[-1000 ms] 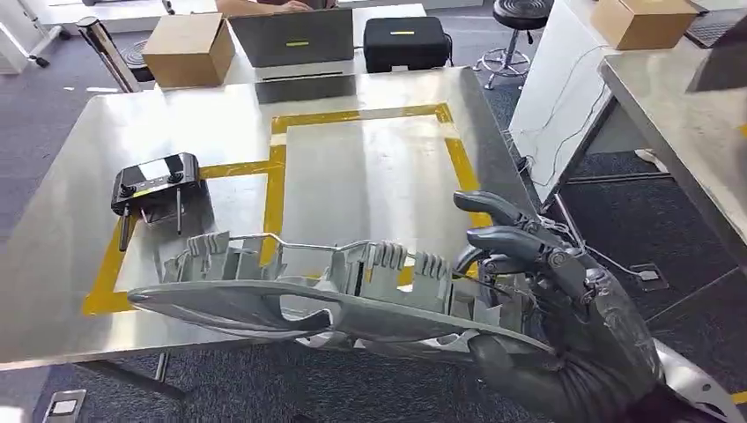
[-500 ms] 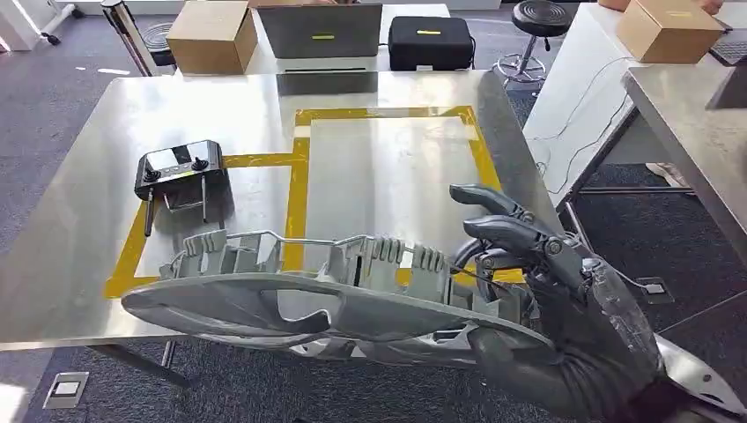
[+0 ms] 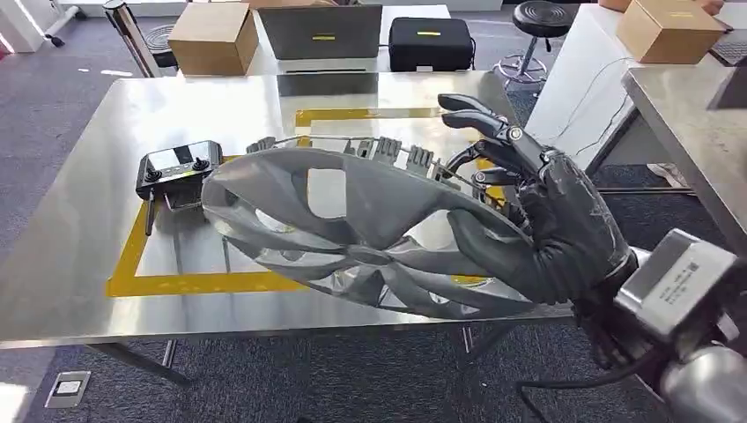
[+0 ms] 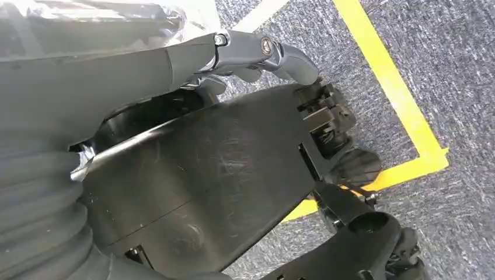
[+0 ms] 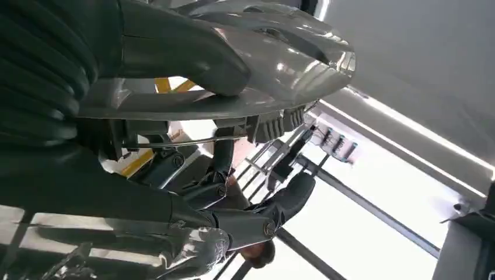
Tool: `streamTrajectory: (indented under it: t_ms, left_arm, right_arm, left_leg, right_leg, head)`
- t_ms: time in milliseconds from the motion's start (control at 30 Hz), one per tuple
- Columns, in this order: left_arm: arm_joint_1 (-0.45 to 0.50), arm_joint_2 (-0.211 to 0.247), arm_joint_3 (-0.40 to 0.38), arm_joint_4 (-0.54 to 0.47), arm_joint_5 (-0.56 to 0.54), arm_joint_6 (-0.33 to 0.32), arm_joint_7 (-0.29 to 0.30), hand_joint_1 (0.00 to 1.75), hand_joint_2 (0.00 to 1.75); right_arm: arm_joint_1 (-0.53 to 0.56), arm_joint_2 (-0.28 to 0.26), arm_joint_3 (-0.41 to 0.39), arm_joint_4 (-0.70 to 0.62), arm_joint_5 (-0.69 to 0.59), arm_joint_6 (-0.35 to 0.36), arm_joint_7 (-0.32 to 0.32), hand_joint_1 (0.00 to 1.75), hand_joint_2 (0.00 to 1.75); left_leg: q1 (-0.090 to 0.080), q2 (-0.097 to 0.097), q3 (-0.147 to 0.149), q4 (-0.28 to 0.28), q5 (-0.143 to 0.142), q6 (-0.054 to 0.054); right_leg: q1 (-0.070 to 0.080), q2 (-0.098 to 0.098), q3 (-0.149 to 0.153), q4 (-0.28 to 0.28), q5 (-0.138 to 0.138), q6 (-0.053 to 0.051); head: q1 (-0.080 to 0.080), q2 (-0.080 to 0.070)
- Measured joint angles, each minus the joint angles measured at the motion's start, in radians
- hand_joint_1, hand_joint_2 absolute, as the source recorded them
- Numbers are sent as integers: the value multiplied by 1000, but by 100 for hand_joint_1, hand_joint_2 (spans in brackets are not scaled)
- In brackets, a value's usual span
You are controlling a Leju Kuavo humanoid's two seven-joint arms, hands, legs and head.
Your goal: Take the parts from the cabinet and place them on the table.
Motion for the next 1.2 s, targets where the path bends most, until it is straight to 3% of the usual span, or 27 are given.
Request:
streamTrajectory:
  t_ms: [533,1200]
  left_arm:
    - [-8,-2,-15,0,-32,15,42,0,175]
    - [-17,-3,-17,0,-81,-8,61,0,175]
  right_arm:
    - [-95,33,63,208,59,-1,87,175,175]
    - [-199,104,122,457,274,21,217,175,175]
  left_leg:
    - [1,0,0,-1,0,0]
    - [1,0,-1,-1,0,0]
  right_leg:
    - [0,0,-1,0,0,0]
    - [1,0,-1,1,0,0]
  head:
    - [0,0]
    - [0,0]
